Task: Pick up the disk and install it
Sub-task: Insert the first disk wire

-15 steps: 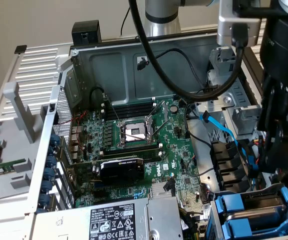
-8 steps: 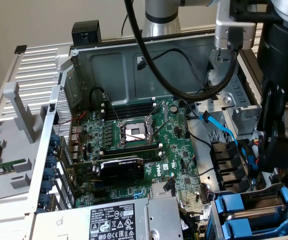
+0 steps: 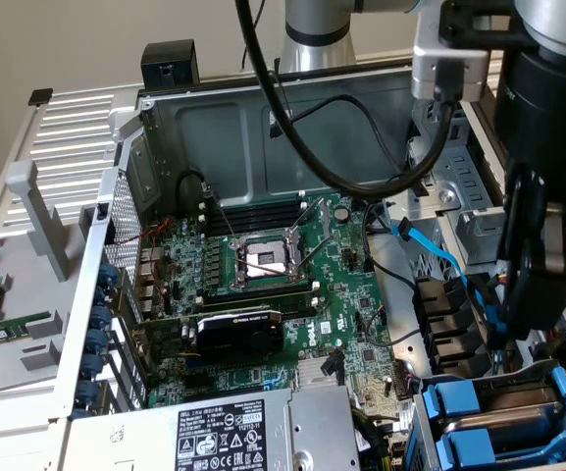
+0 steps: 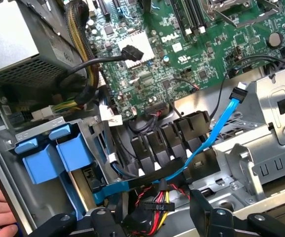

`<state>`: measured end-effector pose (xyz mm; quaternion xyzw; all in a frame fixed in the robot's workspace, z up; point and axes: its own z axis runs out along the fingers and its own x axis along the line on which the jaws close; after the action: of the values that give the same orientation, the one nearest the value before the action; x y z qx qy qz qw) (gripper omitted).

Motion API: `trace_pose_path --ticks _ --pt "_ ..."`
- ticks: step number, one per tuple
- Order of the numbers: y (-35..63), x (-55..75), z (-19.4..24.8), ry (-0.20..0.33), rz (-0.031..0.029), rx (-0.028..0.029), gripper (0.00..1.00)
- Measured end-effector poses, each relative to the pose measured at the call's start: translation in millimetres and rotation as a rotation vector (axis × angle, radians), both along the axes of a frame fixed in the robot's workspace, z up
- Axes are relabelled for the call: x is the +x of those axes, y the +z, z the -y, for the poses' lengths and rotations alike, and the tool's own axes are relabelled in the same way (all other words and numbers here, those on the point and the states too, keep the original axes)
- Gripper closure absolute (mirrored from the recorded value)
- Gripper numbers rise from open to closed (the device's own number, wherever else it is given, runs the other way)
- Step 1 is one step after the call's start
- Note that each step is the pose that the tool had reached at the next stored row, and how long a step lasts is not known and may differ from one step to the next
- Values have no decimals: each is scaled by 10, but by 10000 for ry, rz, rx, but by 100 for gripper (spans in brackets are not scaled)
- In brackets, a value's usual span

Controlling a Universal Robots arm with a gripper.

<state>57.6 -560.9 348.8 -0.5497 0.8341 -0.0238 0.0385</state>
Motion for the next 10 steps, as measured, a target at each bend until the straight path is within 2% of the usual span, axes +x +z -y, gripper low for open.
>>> trace_pose_path --ticks 4,10 --pt "-9 -6 -3 -111 25 -117 35" --pt "-39 -13 -38 -173 40 -147 35"
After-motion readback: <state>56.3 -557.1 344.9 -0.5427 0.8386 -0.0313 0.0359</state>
